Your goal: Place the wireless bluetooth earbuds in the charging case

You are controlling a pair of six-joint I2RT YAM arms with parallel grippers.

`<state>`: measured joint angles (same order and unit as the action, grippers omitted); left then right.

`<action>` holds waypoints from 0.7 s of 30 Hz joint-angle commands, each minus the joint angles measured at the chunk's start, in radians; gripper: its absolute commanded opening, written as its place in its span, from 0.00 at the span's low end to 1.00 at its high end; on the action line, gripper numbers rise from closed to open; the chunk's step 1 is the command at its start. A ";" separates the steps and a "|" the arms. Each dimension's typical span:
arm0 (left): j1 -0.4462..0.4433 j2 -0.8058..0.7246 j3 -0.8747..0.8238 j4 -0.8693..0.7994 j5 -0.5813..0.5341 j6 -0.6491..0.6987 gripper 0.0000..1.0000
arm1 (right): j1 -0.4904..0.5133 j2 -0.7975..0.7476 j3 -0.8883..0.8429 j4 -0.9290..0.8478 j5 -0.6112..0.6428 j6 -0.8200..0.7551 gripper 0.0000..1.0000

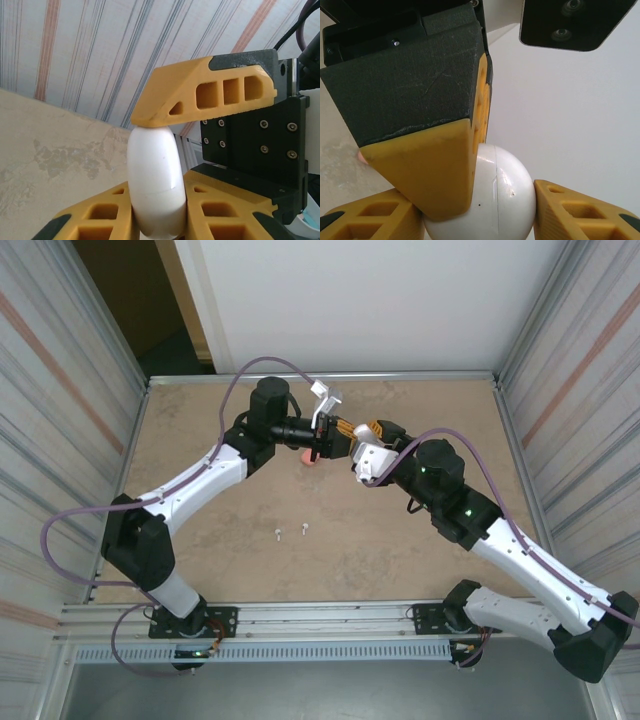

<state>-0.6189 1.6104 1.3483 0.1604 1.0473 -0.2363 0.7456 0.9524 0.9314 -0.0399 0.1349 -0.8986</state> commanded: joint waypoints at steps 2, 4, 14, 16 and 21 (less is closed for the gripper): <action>-0.010 0.004 0.018 0.071 0.029 0.007 0.16 | -0.007 0.010 0.000 0.017 -0.023 0.045 0.57; -0.007 -0.003 0.003 0.095 0.022 0.002 0.14 | -0.018 0.003 0.000 0.008 -0.035 0.065 0.61; 0.037 -0.029 -0.089 0.243 -0.020 -0.017 0.03 | -0.124 -0.076 -0.035 -0.031 -0.214 0.252 0.82; 0.041 -0.037 -0.109 0.262 -0.036 0.009 0.02 | -0.153 -0.096 -0.048 -0.031 -0.278 0.304 0.86; 0.045 -0.080 -0.205 0.366 -0.087 0.103 0.00 | -0.255 -0.132 -0.079 0.000 -0.478 0.530 0.96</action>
<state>-0.5793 1.5887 1.1896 0.4084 0.9928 -0.2111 0.5335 0.8436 0.8673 -0.0624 -0.1894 -0.5510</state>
